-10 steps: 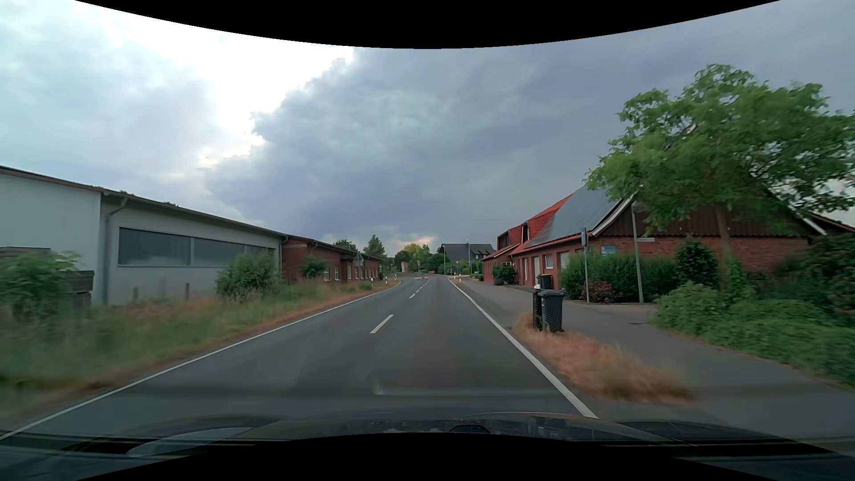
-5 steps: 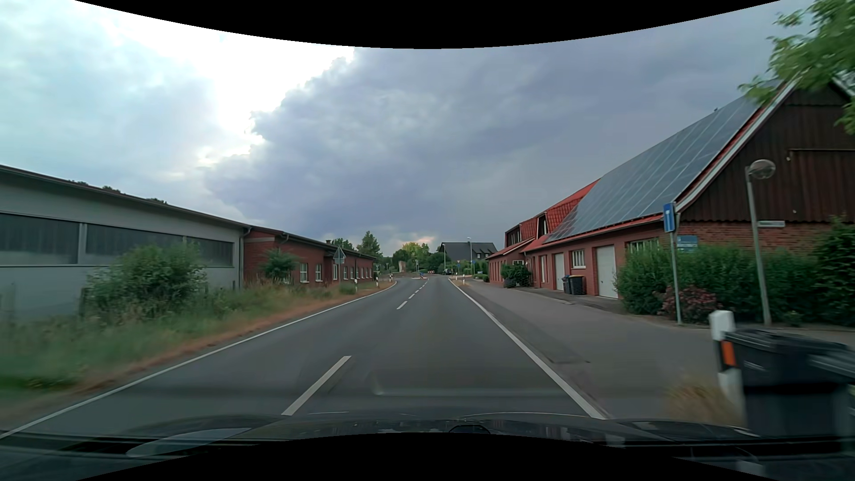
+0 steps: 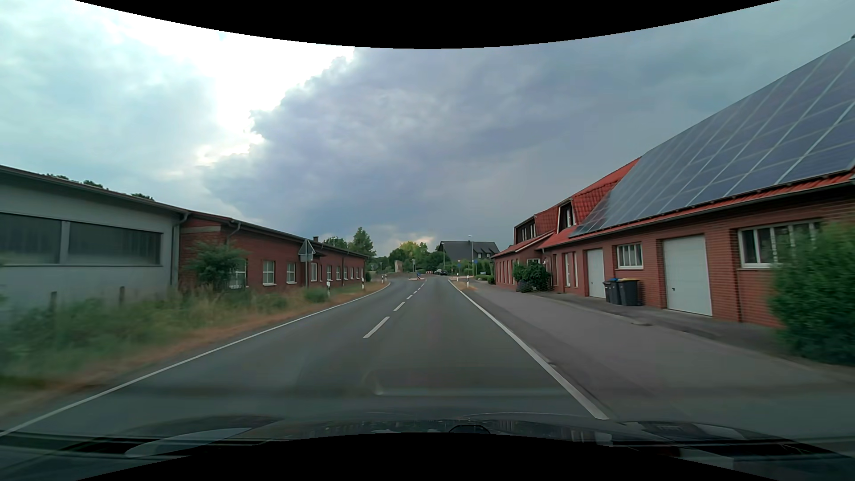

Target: Follow the waypoints while adhering to traffic rules and regulations

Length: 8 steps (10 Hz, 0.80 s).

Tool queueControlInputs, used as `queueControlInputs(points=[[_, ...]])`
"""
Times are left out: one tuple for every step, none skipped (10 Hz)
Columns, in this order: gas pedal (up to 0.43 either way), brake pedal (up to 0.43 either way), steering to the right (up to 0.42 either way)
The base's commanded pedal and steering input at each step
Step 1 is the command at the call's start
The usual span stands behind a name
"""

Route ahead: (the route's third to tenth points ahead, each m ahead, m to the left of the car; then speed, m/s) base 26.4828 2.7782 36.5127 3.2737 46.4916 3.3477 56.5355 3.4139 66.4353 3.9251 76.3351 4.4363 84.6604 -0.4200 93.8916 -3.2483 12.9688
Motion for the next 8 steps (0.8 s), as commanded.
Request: queueControlInputs(points=[[0.000, 0.000, 0.000], [0.000, 0.000, 0.000], [0.000, 0.000, 0.000], [0.000, 0.000, 0.000], [0.000, 0.000, 0.000], [0.000, 0.000, 0.000], [0.000, 0.018, -0.001], [0.000, 0.030, -0.001]])
